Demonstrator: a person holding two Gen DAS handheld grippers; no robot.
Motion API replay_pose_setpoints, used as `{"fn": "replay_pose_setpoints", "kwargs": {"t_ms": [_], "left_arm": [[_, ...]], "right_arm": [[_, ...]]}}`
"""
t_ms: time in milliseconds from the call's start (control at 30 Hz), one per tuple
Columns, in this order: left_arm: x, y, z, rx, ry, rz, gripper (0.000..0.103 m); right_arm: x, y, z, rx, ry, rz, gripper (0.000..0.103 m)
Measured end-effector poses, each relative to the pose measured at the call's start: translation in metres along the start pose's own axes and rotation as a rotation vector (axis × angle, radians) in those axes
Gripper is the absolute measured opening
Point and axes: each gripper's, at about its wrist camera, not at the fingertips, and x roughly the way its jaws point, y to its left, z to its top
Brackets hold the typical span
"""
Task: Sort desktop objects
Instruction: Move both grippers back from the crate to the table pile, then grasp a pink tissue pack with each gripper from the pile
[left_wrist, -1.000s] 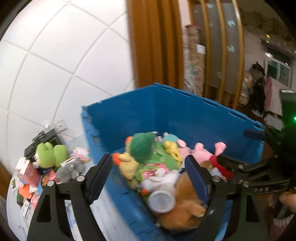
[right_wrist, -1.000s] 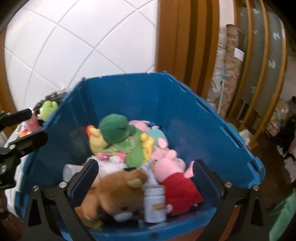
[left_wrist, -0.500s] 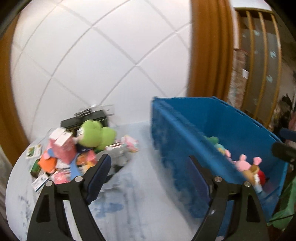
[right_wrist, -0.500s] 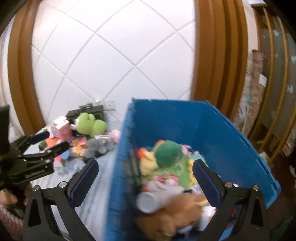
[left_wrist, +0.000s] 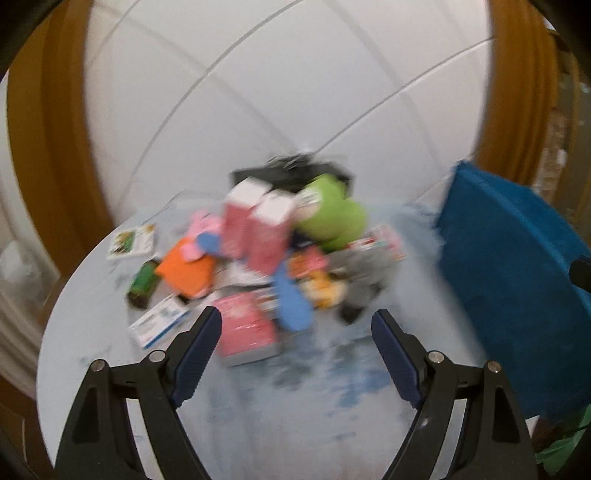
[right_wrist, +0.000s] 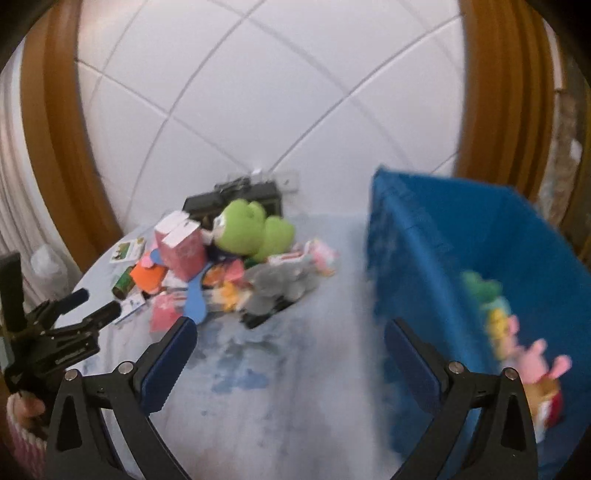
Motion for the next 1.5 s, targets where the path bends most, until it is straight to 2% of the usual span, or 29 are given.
{"fn": "replay_pose_setpoints", "kwargs": {"t_ms": [200, 433, 600, 800, 933, 967, 1000, 1067, 1100, 1267, 1300, 1400, 1433, 1467, 1500], "left_arm": [[0.044, 0.07, 0.008, -0.039, 0.042, 0.06, 0.083], [0.096, 0.121, 0.033, -0.036, 0.052, 0.05, 0.083], [0.143, 0.135, 0.048, 0.016, 0.068, 0.037, 0.083], [0.2, 0.136, 0.068, 0.041, 0.073, -0.022, 0.083], [0.23, 0.118, 0.084, 0.079, 0.068, -0.071, 0.083], [0.235, 0.113, 0.087, 0.086, 0.065, -0.081, 0.083], [0.242, 0.108, 0.09, 0.093, 0.062, -0.092, 0.083], [0.256, 0.093, 0.098, 0.117, 0.063, -0.105, 0.083], [0.262, 0.087, 0.101, 0.125, 0.061, -0.099, 0.083], [0.291, 0.067, 0.114, 0.134, 0.051, -0.053, 0.083], [0.293, 0.067, 0.115, 0.128, 0.045, -0.056, 0.079], [0.293, 0.066, 0.115, 0.114, 0.05, -0.084, 0.057], [0.292, 0.066, 0.114, 0.114, 0.054, -0.076, 0.055], [0.291, 0.065, 0.113, 0.118, 0.054, -0.075, 0.054], [0.289, 0.065, 0.111, 0.119, 0.055, -0.073, 0.053]], "right_arm": [[0.085, 0.053, 0.002, 0.047, 0.098, 0.062, 0.103], [0.169, 0.118, 0.027, 0.099, 0.146, 0.153, 0.103], [0.233, 0.158, 0.047, 0.1, 0.159, 0.163, 0.103], [0.312, 0.197, 0.06, 0.122, 0.196, 0.208, 0.103], [0.339, 0.191, 0.066, 0.113, 0.192, 0.156, 0.102], [0.342, 0.184, 0.067, 0.11, 0.19, 0.135, 0.098], [0.344, 0.177, 0.068, 0.108, 0.187, 0.135, 0.085], [0.345, 0.164, 0.07, 0.114, 0.19, 0.153, 0.067], [0.347, 0.16, 0.071, 0.108, 0.194, 0.156, 0.062], [0.353, 0.153, 0.08, 0.077, 0.199, 0.194, 0.064], [0.355, 0.153, 0.081, 0.073, 0.201, 0.186, 0.068], [0.36, 0.152, 0.083, 0.092, 0.201, 0.201, 0.069], [0.362, 0.152, 0.084, 0.095, 0.203, 0.203, 0.069], [0.362, 0.153, 0.085, 0.095, 0.202, 0.202, 0.066], [0.364, 0.154, 0.085, 0.088, 0.202, 0.199, 0.055]]}}
